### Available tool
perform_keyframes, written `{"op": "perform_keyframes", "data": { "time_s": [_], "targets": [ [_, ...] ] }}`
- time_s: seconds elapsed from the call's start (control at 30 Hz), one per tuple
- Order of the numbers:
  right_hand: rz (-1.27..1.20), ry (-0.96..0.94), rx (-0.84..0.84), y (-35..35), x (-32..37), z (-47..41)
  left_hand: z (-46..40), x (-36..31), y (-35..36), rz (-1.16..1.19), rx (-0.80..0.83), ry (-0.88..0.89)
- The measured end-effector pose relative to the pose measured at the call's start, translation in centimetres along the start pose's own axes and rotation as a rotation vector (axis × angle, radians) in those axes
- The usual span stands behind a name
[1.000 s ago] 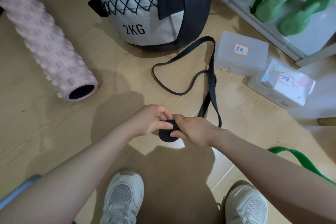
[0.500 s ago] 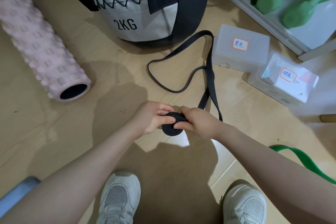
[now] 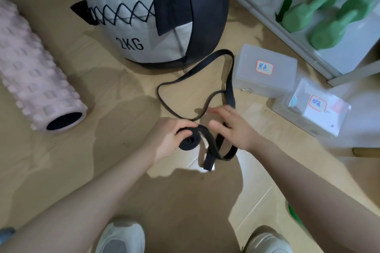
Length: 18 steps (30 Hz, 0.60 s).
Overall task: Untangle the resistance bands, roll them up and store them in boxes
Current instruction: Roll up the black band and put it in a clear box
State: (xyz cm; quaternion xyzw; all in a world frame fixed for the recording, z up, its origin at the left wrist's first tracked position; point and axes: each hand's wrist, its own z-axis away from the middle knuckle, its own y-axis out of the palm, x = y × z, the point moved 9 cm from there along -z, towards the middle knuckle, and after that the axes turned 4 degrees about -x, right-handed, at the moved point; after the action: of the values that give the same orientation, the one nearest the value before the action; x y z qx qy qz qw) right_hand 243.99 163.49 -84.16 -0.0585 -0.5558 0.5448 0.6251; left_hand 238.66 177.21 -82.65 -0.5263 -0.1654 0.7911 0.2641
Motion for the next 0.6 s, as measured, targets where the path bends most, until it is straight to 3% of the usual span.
{"op": "perform_keyframes", "data": {
  "time_s": [0.07, 0.17, 0.27, 0.43, 0.5, 0.6],
  "targets": [
    [0.276, -0.039, -0.165, -3.1, -1.3, -1.3, -1.4, 1.0, -1.1, 0.016, -0.044, -0.058],
    [0.574, 0.005, -0.107, -4.0, -4.3, -3.4, -3.0, 2.2, -2.2, 0.038, -0.092, -0.117],
    [0.718, 0.031, -0.081, -4.4, -6.6, -4.8, -3.8, 3.5, -2.6, 0.084, -0.144, -0.179],
    [0.641, 0.212, -0.250, -6.8, -7.6, -5.5, -3.5, 5.7, -3.0, 0.158, -0.192, -0.225],
    [0.458, 0.270, -0.241, -5.8, -6.8, -6.3, -3.2, 6.2, -2.6, 0.224, -0.190, -0.240],
    [0.070, 0.507, -0.290, -4.4, -7.6, -7.8, -2.6, 6.8, -2.2, 0.289, -0.179, -0.244]
  ]
}}
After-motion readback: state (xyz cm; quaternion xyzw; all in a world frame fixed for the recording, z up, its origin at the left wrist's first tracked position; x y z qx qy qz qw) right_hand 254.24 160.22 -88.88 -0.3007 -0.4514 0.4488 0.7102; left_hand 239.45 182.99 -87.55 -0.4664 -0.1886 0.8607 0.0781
